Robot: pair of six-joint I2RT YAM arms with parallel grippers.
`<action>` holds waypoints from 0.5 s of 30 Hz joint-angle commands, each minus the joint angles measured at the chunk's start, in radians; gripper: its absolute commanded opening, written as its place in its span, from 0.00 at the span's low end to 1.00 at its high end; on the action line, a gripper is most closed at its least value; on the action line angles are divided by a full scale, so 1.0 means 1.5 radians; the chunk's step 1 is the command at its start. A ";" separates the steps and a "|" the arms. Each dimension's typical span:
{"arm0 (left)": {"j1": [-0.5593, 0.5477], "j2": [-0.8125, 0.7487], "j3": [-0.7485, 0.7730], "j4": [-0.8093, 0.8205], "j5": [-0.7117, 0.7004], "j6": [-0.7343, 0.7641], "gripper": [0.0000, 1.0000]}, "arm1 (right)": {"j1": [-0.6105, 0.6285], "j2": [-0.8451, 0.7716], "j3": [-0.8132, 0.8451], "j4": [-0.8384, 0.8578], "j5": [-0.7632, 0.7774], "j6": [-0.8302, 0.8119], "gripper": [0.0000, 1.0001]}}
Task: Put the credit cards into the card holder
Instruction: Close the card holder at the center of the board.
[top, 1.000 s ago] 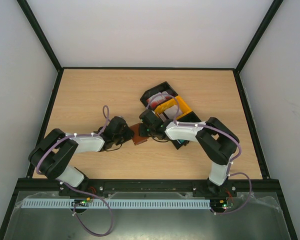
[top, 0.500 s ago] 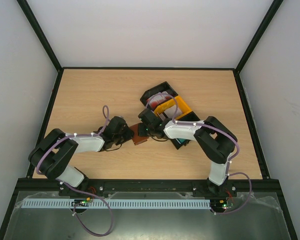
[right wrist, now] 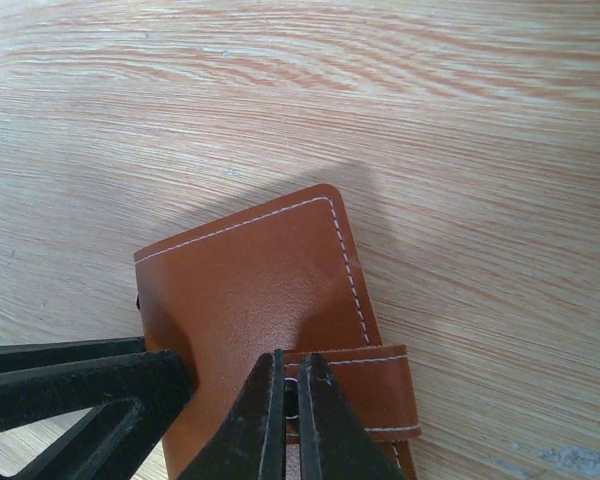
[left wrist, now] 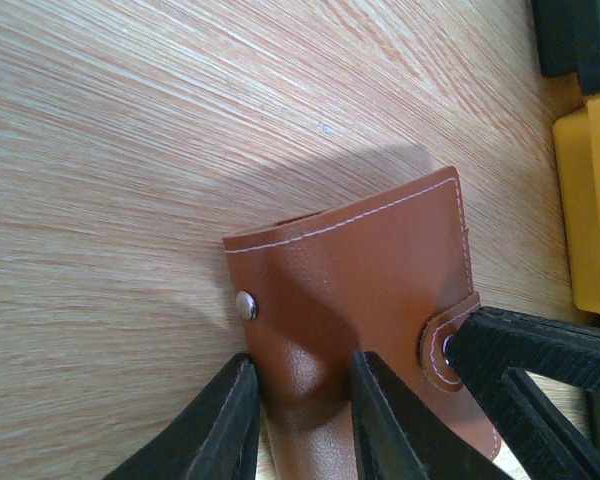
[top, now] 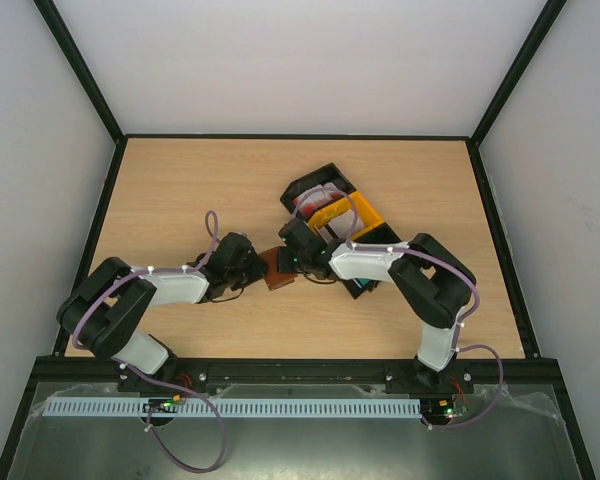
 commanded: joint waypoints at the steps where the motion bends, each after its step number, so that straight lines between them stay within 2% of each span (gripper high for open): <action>1: 0.001 0.040 -0.035 -0.144 0.003 0.006 0.29 | 0.006 0.013 -0.056 -0.048 -0.017 0.001 0.03; 15: 0.002 0.046 -0.030 -0.143 0.008 0.005 0.29 | 0.034 0.002 -0.160 -0.010 0.020 -0.002 0.03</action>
